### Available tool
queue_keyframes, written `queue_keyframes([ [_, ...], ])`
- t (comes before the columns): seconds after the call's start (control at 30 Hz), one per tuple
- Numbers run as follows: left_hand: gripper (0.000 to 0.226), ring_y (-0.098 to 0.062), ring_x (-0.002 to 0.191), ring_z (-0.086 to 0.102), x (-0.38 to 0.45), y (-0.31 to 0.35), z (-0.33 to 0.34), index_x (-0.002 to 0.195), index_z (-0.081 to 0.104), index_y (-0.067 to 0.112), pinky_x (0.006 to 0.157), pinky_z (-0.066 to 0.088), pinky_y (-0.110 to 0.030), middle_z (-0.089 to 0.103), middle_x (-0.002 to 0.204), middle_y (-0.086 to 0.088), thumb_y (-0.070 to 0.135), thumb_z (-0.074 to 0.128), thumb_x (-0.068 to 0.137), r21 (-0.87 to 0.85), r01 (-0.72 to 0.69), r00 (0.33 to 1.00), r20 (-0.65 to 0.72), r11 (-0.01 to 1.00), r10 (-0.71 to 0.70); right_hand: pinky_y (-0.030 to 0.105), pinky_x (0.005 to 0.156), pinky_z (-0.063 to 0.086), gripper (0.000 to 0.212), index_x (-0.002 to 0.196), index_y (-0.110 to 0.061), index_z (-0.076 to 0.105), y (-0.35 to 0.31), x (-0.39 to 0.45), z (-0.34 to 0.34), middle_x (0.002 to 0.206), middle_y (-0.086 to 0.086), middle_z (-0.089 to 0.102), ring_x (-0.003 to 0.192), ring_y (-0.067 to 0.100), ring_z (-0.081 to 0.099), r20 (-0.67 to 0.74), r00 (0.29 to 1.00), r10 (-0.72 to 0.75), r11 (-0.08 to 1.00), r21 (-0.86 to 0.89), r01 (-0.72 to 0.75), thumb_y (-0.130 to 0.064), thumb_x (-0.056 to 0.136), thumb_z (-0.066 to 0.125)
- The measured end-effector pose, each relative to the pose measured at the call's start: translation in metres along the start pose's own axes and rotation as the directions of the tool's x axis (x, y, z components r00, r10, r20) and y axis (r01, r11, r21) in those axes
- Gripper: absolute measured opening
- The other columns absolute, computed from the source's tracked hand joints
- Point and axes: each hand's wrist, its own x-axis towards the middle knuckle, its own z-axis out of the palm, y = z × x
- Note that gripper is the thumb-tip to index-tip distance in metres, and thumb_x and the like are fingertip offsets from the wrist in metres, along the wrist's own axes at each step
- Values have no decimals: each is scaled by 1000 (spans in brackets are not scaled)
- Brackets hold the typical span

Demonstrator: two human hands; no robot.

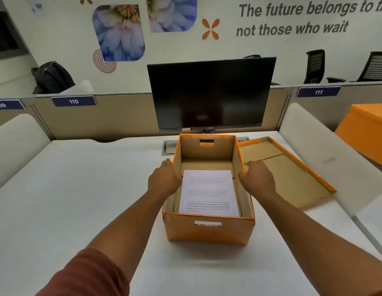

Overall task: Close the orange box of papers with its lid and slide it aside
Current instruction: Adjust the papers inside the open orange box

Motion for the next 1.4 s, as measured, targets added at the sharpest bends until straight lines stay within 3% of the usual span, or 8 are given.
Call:
queue_keyframes([
  [0.13, 33, -19, 73, 64, -9, -14, 4, 96, 65, 12, 66, 53, -29, 66, 83, -2, 38, 45, 97, -19, 79, 997, 5, 997, -79, 32, 58, 45, 24, 74, -7, 64, 10, -3, 3, 73, 8, 61, 67, 25, 58, 129, 983, 132, 984, 105, -145, -26, 87, 59],
  [0.23, 29, -18, 60, 59, -15, -21, 8, 77, 66, 12, 53, 42, -24, 62, 68, -1, 27, 48, 94, -99, 97, 995, -27, 990, -100, 27, 52, 40, 18, 86, -6, 70, 14, -7, 13, 74, 9, 65, 68, 25, 60, 178, 979, 98, 978, 163, -128, -16, 88, 55],
  [0.47, 32, -16, 59, 56, -38, -51, -3, 76, 66, 12, 51, 37, -22, 65, 70, -3, 25, 47, 97, -171, 95, 979, -163, 981, -124, 37, 59, 48, 22, 76, 0, 64, -10, -30, 19, 75, 17, 63, 69, 30, 59, 96, 995, -20, 989, 148, 5, -14, 88, 52],
  [0.63, 31, -15, 59, 56, -65, -84, -12, 77, 65, 13, 52, 38, -22, 66, 71, -3, 25, 46, 98, -192, 123, 963, -212, 974, -164, 25, 48, 29, 21, 71, -8, 56, -33, -55, 27, 65, 8, 52, 56, 19, 48, 78, 994, -83, 984, 166, 69, -13, 92, 53],
  [0.9, 31, -17, 65, 55, -95, -119, -21, 81, 64, 10, 51, 32, -21, 65, 75, -6, 23, 43, 102, -252, 81, 986, -118, 964, -113, 24, 49, 31, 21, 77, -7, 62, -44, -89, 45, 74, 11, 60, 61, 22, 55, 89, 993, -79, 989, 136, 66, -16, 93, 52],
  [1.1, 31, -28, 96, 65, -102, -128, -25, 114, 63, 10, 81, 55, -38, 70, 113, -13, 27, 39, 103, -325, 109, 994, 61, 939, -95, 24, 55, 35, 28, 87, -4, 70, -47, -95, 40, 79, 13, 67, 72, 28, 62, 116, 991, -73, 982, 181, 52, -22, 95, 49],
  [1.2, 52, -35, 134, 50, -106, -122, -33, 149, 40, 14, 107, 44, -46, 49, 150, -12, 37, 41, 103, -270, 165, 986, 82, 949, -148, 27, 65, 39, 39, 100, -3, 73, -36, -99, 34, 91, 14, 72, 84, 29, 66, 78, 995, -68, 973, 225, 49, -32, 96, 47],
  [1.4, 36, -27, 105, 67, -116, -76, -35, 127, 58, 17, 88, 57, -39, 70, 119, -8, 35, 46, 99, -255, -74, 978, -206, 964, 21, 31, 77, 46, 36, 113, -5, 71, -8, -112, 10, 107, 13, 71, 100, 29, 64, 45, 998, -40, 981, 193, 31, -28, 96, 49],
])
